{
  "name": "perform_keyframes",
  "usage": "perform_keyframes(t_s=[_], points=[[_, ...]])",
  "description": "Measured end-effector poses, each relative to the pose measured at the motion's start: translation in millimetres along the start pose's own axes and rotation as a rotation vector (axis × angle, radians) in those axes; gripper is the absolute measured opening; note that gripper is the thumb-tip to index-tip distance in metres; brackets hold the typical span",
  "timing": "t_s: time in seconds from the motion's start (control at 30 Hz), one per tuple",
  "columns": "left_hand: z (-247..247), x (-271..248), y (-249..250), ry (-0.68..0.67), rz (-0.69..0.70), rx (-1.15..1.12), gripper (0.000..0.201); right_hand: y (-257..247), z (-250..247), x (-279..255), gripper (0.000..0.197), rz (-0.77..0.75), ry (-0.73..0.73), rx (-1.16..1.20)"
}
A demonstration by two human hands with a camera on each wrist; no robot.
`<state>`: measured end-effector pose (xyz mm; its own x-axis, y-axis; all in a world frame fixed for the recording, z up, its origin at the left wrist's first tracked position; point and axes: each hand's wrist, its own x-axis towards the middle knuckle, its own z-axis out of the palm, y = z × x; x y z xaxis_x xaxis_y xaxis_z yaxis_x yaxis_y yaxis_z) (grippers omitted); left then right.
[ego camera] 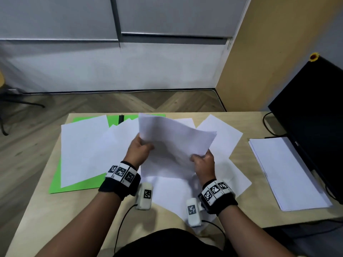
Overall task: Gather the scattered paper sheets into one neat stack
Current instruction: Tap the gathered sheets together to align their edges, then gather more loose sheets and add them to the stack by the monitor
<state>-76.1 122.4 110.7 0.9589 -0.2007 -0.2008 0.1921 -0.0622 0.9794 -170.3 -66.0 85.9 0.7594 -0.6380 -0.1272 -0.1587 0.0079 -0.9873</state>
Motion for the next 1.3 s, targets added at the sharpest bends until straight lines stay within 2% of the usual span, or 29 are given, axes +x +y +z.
perform_keyframes(t_s=[0.07,0.13,0.23,0.3,0.37,0.47,0.53,0.67,0.8,0.9,0.97,1.07,1.2,1.3], points=[[1.9,-2.9,-6.4,0.024,-0.045,-0.003,0.032,1.4,0.9,0.6,0.017,0.036,0.009,0.009],[0.9,-6.6,-4.1,0.049,-0.008,-0.045,0.037,-6.3,-1.8,1.0,0.020,-0.001,0.012,0.038],[-2.4,-10.0,-3.5,0.040,0.017,-0.076,0.031,-10.8,-6.7,0.6,0.024,-0.037,0.019,0.103],[-5.0,-7.1,-16.3,0.024,-0.044,-0.002,0.030,-1.3,-6.6,1.3,0.022,0.005,-0.004,0.024],[-8.4,-3.6,-39.0,-0.009,-0.156,0.108,0.027,15.1,-5.9,5.1,0.015,0.111,-0.073,-0.122],[-11.1,-5.2,-66.8,-0.068,-0.287,0.206,0.031,47.2,-10.3,14.0,0.016,0.286,-0.202,-0.285],[-8.7,-13.3,-71.1,-0.048,-0.290,0.242,0.040,64.2,-14.5,16.0,0.024,0.307,-0.282,-0.362],[1.6,-22.1,-74.5,-0.024,-0.260,0.251,0.038,73.8,-32.3,16.9,0.018,0.272,-0.254,-0.420],[16.3,-13.3,-101.1,-0.059,-0.369,0.260,0.040,81.8,-59.8,12.9,0.022,0.303,-0.273,-0.441],[37.6,-10.0,-127.4,-0.137,-0.460,0.392,0.048,97.3,-83.6,11.3,0.027,0.378,-0.291,-0.498],[56.5,-21.4,-128.1,-0.214,-0.530,0.504,0.040,107.5,-100.4,13.6,0.030,0.436,-0.306,-0.529],[85.5,-41.9,-128.0,-0.262,-0.644,0.570,0.022,123.7,-129.8,19.6,0.038,0.530,-0.332,-0.525],[116.4,-43.5,-136.5,-0.235,-0.587,0.623,0.014,123.6,-175.8,16.7,0.042,0.696,-0.358,-0.380],[144.6,-35.8,-140.9,-0.241,-0.506,0.576,0.030,125.5,-205.5,20.0,0.035,0.752,-0.307,-0.263]])
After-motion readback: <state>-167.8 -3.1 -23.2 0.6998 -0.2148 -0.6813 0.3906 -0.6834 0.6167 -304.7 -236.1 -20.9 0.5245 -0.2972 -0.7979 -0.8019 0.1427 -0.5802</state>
